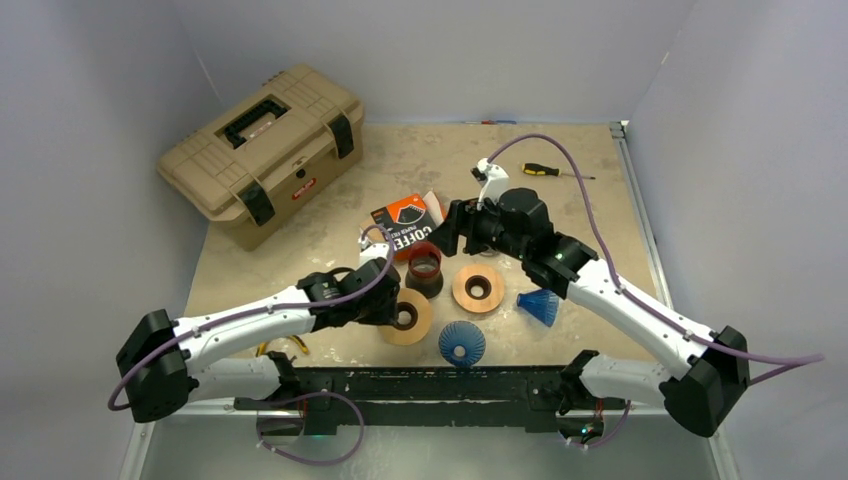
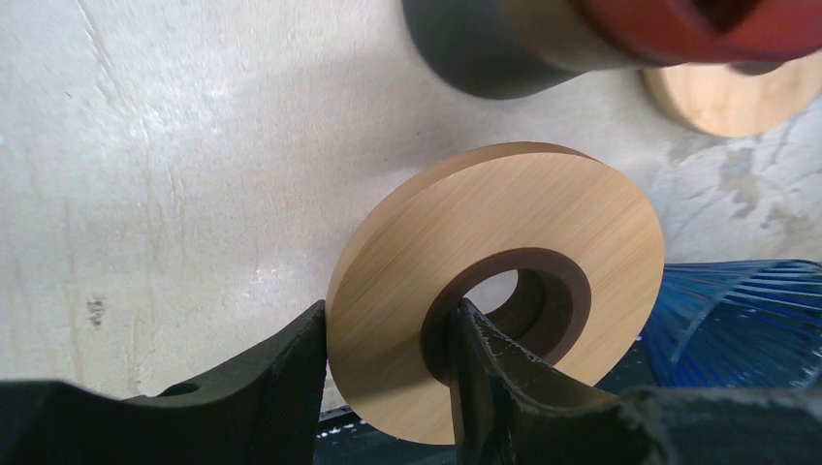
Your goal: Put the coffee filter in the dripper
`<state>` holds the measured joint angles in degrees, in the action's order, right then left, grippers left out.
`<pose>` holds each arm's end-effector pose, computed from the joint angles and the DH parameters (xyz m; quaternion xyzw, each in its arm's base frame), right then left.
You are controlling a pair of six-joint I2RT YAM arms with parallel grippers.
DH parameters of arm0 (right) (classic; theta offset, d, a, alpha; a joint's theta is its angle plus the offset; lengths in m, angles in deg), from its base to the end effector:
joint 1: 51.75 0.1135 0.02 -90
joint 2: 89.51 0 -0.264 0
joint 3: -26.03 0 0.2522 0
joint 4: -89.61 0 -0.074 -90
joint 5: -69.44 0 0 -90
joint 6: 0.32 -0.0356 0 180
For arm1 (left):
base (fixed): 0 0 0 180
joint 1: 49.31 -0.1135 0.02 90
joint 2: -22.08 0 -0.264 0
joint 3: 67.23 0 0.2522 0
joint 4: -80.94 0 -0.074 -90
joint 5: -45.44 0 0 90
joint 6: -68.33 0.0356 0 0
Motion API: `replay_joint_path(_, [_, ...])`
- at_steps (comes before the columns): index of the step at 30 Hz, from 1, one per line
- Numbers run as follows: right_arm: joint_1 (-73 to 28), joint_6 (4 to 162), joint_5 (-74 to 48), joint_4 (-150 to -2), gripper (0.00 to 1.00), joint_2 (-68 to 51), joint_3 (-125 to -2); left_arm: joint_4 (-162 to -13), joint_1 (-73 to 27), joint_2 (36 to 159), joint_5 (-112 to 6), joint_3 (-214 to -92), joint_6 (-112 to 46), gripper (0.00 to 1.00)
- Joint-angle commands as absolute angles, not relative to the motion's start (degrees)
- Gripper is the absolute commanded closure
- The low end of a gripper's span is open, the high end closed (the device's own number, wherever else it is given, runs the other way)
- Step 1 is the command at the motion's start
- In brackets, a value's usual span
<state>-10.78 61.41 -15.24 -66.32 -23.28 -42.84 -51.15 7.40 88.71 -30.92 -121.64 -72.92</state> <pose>0.1997 0.1778 0.3267 -0.1173 0.8174 0.3512 0.4413 0.1255 -0.1758 0.2083 0.0151 0.9598 -0.1395 0.2433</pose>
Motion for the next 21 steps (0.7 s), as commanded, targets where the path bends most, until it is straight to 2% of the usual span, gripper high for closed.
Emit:
replay_joint_path(1, [-10.44, 60.37, -18.36, -66.89, 0.2, -26.37, -42.42, -45.3, 7.65, 84.88, -27.23, -128.88, -69.76, 0.9])
replay_joint_path(10, [-10.51, 59.89, -22.19, -65.75, 0.12, -30.81, -42.22, -39.29, 7.65, 80.41, -24.35, -139.34, -65.97, 0.89])
replay_joint_path(21, [-10.53, 59.71, -28.12, -63.86, 0.07, -37.19, -41.07, -39.98, 7.47, 91.66, -22.55, -151.21, -61.58, 0.89])
